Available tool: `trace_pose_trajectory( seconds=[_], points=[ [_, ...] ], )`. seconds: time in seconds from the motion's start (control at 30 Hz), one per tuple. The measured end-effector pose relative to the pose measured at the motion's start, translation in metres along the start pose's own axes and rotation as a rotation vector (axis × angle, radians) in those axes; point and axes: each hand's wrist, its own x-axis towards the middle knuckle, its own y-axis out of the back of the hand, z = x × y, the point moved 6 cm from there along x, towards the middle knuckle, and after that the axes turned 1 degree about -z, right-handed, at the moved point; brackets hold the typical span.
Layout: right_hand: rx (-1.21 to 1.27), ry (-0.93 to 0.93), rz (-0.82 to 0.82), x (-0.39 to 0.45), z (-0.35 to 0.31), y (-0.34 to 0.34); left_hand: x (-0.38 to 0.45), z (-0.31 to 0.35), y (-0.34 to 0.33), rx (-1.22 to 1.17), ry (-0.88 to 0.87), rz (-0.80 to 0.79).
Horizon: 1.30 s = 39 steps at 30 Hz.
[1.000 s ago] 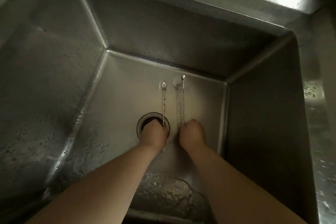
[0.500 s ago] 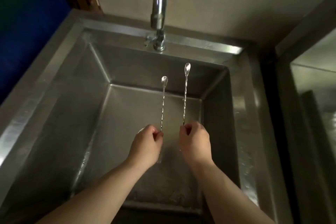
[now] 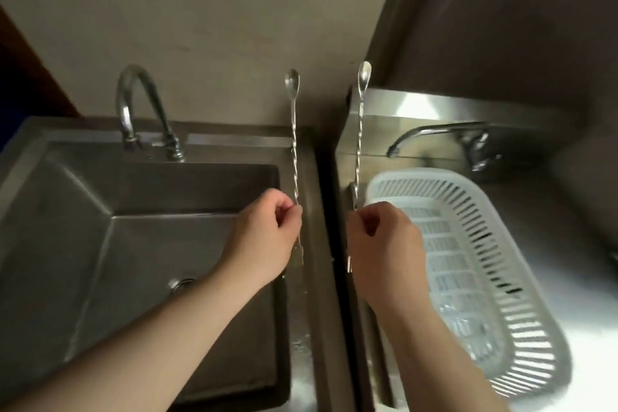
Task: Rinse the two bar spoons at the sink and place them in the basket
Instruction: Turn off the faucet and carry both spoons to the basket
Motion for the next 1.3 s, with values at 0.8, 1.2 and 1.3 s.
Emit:
trace_pose_trajectory(
  seconds=[0.8, 1.2, 1.3],
  points=[
    [-0.347, -0.576, -0.422, 0.011, 0.233, 0.051, -0.045, 0.076, -0.242, 0.251, 0.628, -0.586],
    [-0.360, -0.531, -0.387, 0.005, 0.243, 0.050, -0.055, 0.060, -0.245, 0.165, 0.748, -0.523],
    [-0.338, -0.516, -0.380, 0.001, 0.243, 0.048, -0.058, 0.062, -0.243, 0.174, 0.730, -0.528]
  ],
)
